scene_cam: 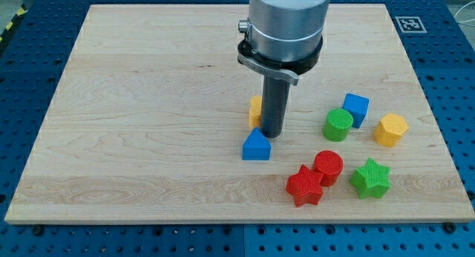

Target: Slide the blue triangle towards yellow heart

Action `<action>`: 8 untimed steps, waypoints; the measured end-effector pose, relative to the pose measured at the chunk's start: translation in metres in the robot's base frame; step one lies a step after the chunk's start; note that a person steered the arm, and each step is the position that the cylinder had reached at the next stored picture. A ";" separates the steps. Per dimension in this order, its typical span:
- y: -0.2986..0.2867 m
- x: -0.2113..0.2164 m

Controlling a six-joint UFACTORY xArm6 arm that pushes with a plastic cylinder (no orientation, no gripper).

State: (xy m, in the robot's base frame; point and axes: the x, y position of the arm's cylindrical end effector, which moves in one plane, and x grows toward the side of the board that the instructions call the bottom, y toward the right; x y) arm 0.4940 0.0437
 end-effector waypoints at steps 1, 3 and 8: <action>-0.010 -0.010; -0.017 -0.009; 0.011 0.036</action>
State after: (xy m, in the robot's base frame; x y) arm 0.5304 0.0549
